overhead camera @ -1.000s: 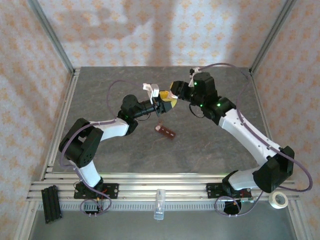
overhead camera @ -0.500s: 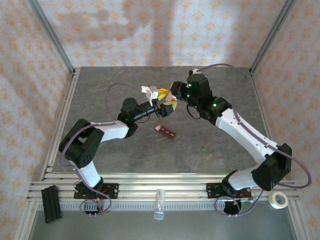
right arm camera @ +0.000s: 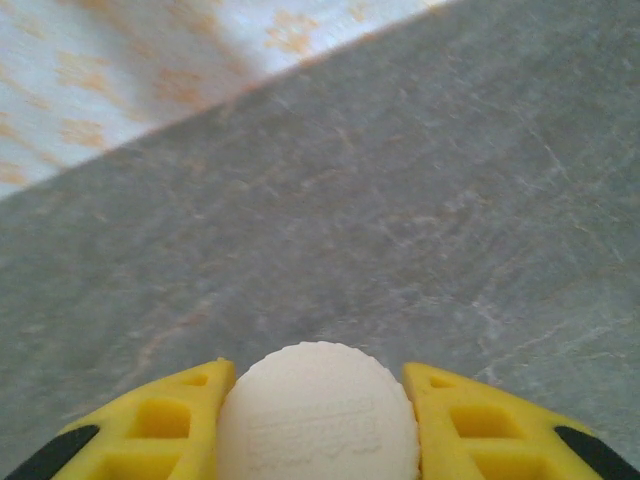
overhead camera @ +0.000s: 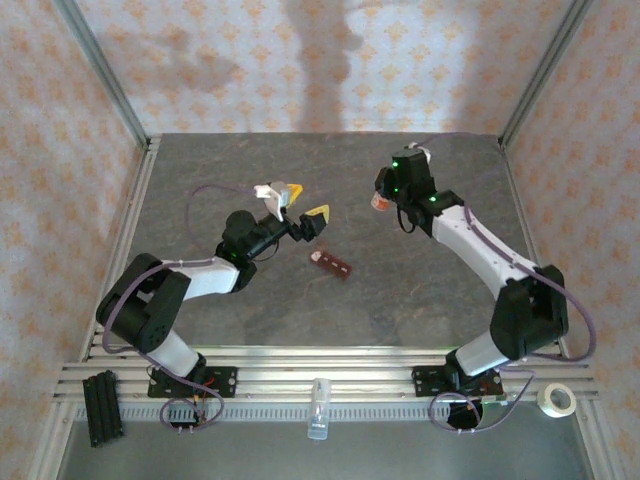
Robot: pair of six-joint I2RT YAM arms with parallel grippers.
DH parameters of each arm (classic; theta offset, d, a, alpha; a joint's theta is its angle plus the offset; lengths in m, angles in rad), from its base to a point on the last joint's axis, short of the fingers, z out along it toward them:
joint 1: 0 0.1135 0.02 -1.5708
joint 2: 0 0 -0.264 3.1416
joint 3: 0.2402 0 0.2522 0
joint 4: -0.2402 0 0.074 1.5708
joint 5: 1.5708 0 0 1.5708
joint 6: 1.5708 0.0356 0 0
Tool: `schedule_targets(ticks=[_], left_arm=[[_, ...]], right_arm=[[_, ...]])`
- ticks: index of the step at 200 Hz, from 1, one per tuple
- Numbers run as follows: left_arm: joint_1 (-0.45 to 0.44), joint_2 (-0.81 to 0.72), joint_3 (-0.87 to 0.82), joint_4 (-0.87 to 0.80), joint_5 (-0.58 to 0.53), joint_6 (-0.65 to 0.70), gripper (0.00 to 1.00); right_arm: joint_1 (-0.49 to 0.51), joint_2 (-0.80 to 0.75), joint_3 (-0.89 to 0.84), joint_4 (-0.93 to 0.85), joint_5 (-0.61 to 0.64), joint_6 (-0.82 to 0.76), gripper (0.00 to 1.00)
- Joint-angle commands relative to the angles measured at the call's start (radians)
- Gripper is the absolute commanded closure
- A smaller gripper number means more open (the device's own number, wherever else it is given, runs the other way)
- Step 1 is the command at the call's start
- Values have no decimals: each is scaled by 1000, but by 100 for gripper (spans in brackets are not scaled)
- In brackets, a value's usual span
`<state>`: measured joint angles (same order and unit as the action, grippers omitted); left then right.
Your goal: Sort the pills into containers
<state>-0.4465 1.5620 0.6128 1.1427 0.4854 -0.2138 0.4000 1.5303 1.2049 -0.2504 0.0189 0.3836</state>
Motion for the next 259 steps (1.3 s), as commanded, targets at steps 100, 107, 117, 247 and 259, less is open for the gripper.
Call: schedule_targets(ticks=[100, 107, 117, 247, 259], left_arm=[[5, -286, 110, -663, -261, 118, 0], [5, -291, 113, -675, -263, 114, 0], [5, -297, 118, -688, -255, 113, 0], [5, -294, 129, -703, -207, 91, 0], [6, -292, 130, -704, -205, 95, 0]], right_arm=[[-10, 302, -73, 268, 246, 50, 86], [-10, 310, -78, 272, 246, 60, 86], [-10, 317, -93, 282, 246, 76, 85], [13, 210, -176, 304, 156, 78, 34], [13, 195, -163, 286, 148, 76, 32]])
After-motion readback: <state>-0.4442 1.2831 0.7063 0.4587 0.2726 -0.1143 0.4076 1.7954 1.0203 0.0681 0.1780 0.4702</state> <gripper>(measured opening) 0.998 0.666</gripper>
